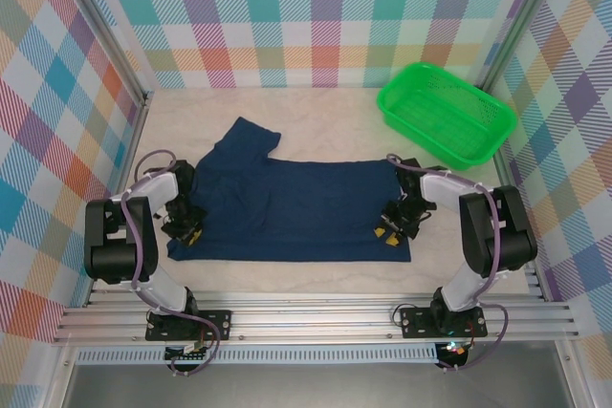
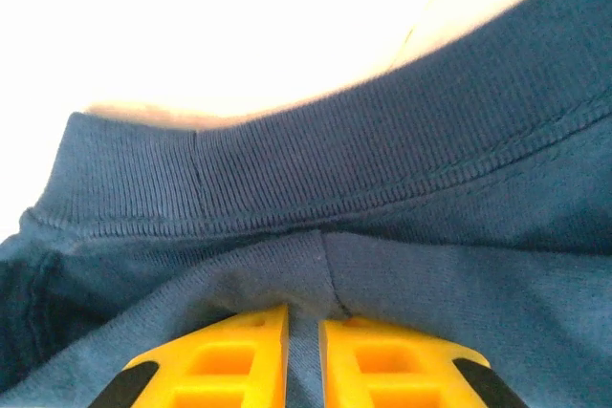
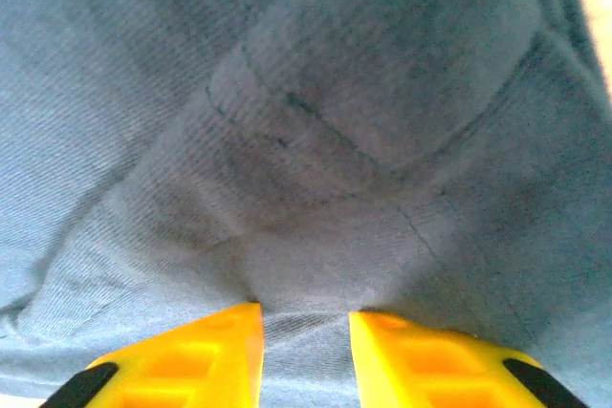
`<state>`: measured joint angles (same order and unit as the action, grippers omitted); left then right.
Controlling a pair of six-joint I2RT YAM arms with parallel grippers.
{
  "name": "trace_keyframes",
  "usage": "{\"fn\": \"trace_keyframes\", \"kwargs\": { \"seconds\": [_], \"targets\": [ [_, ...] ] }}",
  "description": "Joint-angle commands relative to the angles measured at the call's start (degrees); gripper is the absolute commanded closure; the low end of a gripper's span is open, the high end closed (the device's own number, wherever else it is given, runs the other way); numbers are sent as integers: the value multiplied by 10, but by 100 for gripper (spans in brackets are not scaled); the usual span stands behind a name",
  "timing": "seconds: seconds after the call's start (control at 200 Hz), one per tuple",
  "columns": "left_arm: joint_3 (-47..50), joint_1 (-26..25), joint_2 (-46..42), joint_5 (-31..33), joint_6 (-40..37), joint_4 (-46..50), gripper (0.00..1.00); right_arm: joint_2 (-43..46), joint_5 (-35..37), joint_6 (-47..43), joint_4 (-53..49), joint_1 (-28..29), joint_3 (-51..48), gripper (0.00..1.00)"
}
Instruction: Fold and stack the t-shirts
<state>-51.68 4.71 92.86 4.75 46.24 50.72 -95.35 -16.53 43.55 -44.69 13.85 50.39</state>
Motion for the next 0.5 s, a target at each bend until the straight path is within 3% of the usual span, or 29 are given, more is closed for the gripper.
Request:
{"fn": "trace_keyframes", "kwargs": {
  "seconds": [0.0,0.495],
  "targets": [
    [0,10,9,66,-27,-5,84,-24,65,9,-40,-1,-1,70],
    [52,23,-32,128,6,41,80,-9,31,11,-101,44,7,67]
  ]
}}
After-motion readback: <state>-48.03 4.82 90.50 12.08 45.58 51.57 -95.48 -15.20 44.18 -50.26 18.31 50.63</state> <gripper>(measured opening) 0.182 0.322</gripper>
